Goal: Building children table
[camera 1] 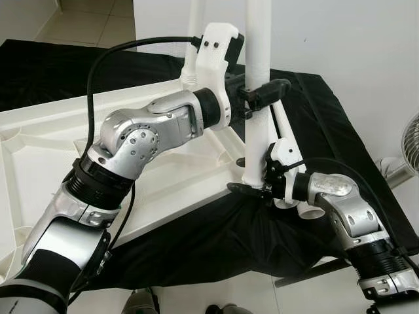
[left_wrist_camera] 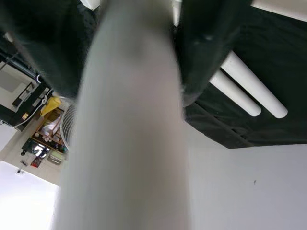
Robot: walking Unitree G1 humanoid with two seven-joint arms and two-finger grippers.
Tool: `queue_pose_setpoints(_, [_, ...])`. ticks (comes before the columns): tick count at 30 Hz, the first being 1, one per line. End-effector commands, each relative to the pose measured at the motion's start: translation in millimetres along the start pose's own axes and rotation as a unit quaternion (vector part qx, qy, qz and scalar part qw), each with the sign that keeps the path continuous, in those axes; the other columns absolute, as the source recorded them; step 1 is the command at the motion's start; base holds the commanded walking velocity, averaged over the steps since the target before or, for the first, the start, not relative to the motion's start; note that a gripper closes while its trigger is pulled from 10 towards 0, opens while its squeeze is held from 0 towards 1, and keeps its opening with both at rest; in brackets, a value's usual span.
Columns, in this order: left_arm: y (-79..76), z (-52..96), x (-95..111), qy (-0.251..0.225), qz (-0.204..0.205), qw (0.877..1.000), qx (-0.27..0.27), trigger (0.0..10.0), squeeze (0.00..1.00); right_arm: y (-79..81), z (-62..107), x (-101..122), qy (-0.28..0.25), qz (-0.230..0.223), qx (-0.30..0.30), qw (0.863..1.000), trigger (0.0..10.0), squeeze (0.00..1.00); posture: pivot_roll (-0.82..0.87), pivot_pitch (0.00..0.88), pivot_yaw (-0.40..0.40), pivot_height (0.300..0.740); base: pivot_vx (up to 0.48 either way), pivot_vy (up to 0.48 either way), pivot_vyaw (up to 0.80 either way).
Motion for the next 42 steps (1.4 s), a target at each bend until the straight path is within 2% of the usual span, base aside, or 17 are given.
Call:
queue_pose_setpoints(1, [-56.9, 12.1, -9.3, 0.066, -0.005, 0.961, -0.267, 0.0, 0.00, 0.3, 0.7, -1.8, 0.005, 0.004, 0.002, 1.000, 10.0, 0.00, 0.08, 0.120, -0.082, 0.740, 0.000, 0.000, 0.00])
queue_pose_setpoints(5, [-56.0, 9.6, -8.0, 0.064, -0.013, 0.963, -0.263, 0.0, 0.00, -0.7, -0.3, -1.5, 0.005, -0.007, -0.003, 1.000, 10.0, 0.00, 0.08, 0.117, -0.082, 0.740, 0.000, 0.000, 0.00])
queue_pose_setpoints(14, [-48.9, 3.4, -3.2, 0.061, -0.046, 0.971, -0.227, 0.0, 0.00, -24.4, -1.8, 1.6, -0.001, -0.023, -0.076, 0.997, 10.0, 0.00, 0.08, 0.106, -0.086, 0.740, 0.000, 0.000, 0.00])
queue_pose_setpoints(15, [-45.4, 0.9, -2.7, 0.062, -0.059, 0.974, -0.209, 10.0, 0.00, -30.1, -2.0, 2.6, -0.003, -0.025, -0.094, 0.995, 10.0, 1.00, 0.08, 0.106, -0.086, 0.740, 0.000, 0.000, 0.00])
queue_pose_setpoints(19, [-39.9, -3.4, -0.7, 0.060, -0.079, 0.979, -0.179, 10.0, 0.00, -39.6, -2.8, 4.2, -0.008, -0.031, -0.129, 0.991, 10.0, 1.00, 0.08, 0.098, -0.087, 0.740, 0.000, 0.000, 0.00])
queue_pose_setpoints(22, [-28.8, -10.7, 5.1, 0.044, -0.105, 0.986, -0.125, 10.0, 0.00, -49.4, -4.9, 8.6, -0.016, -0.035, -0.173, 0.984, 10.0, 1.00, 0.08, 0.094, -0.090, 0.740, 0.000, 0.000, 0.00])
queue_pose_setpoints(24, [-28.8, -10.7, 5.1, 0.044, -0.105, 0.986, -0.125, 10.0, 0.00, -49.4, -4.9, 8.6, -0.016, -0.035, -0.173, 0.984, 10.0, 1.00, 0.08, 0.094, -0.090, 0.740, 0.000, 0.000, 0.00])
queue_pose_setpoints(25, [-22.5, -15.0, 10.6, 0.027, -0.120, 0.988, -0.092, 10.0, 0.00, -57.7, -5.9, 11.6, -0.017, -0.033, -0.212, 0.976, 10.0, 1.00, 0.08, 0.092, -0.092, 0.740, 0.000, 0.000, 0.00])
queue_pose_setpoints(28, [-20.1, -16.9, 13.4, 0.018, -0.129, 0.988, -0.077, 10.0, 0.00, -61.3, -6.6, 13.2, -0.019, -0.034, -0.230, 0.973, 10.0, 1.00, 0.08, 0.092, -0.092, 0.740, 0.000, 0.000, 0.00])
queue_pose_setpoints(29, [-13.4, -22.0, 20.3, -0.008, -0.154, 0.987, -0.037, 10.0, 0.00, -66.0, -11.2, 18.0, -0.024, -0.039, -0.262, 0.964, 10.0, 0.00, 0.07, 0.093, -0.097, 0.740, 0.000, 0.000, 0.00])
queue_pose_setpoints(32, [-10.9, -23.9, 23.0, -0.018, -0.165, 0.986, -0.021, 10.0, 0.00, -66.7, -14.0, 19.8, -0.024, -0.039, -0.274, 0.961, 10.0, 0.00, 0.07, 0.093, -0.097, 0.740, 0.000, 0.000, 0.00])
queue_pose_setpoints(35, [-7.7, -28.0, 28.4, -0.044, -0.184, 0.982, 0.017, 10.0, 0.00, -69.2, -21.5, 22.9, -0.016, -0.043, -0.324, 0.945, 10.0, 0.00, 0.07, 0.091, -0.098, 0.740, 0.000, 0.000, 0.00])
queue_pose_setpoints(38, [-8.2, -28.9, 30.8, -0.057, -0.176, 0.982, 0.026, 10.0, 0.00, -71.0, -22.6, 24.6, -0.012, -0.035, -0.347, 0.937, 10.0, 0.00, 0.07, 0.090, -0.099, 0.740, 0.000, 0.000, 0.00])
queue_pose_setpoints(39, [-8.1, -29.3, 32.3, -0.066, -0.183, 0.980, 0.036, 10.0, 0.00, -73.3, -23.0, 22.7, -0.001, -0.044, -0.368, 0.929, 10.0, 0.00, 0.07, 0.090, -0.097, 0.740, 0.000, 0.000, 0.00])
queue_pose_setpoints(40, [-8.1, -29.3, 32.3, -0.066, -0.183, 0.980, 0.036, 10.0, 0.00, -73.3, -23.0, 22.7, -0.001, -0.044, -0.368, 0.929, 10.0, 0.00, 0.07, 0.090, -0.097, 0.740, 0.000, 0.000, 0.00])
queue_pose_setpoints(41, [-7.9, -29.3, 34.2, -0.075, -0.187, 0.978, 0.045, 10.0, 0.00, -76.0, -22.3, 21.7, 0.011, -0.044, -0.391, 0.919, 10.0, 0.00, 0.07, 0.090, -0.097, 0.740, 0.000, 0.000, 0.00])
queue_pose_setpoints(42, [-7.9, -29.3, 34.2, -0.075, -0.187, 0.978, 0.045, 10.0, 0.00, -76.0, -22.3, 21.7, 0.011, -0.044, -0.391, 0.919, 10.0, 0.00, 0.07, 0.090, -0.097, 0.740, 0.000, 0.000, 0.00])
Point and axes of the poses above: a point about 5 cm out from each wrist's last joint towards the gripper, its own z axis pointing back from the gripper into the wrist, its own x axis along the axis of the wrist's last joint, y = z × x, the point moved 5 cm from there along -z, pointing out of the wrist towards the gripper, and after that the axes turned 14 degrees about z, right-handed, at the moved point
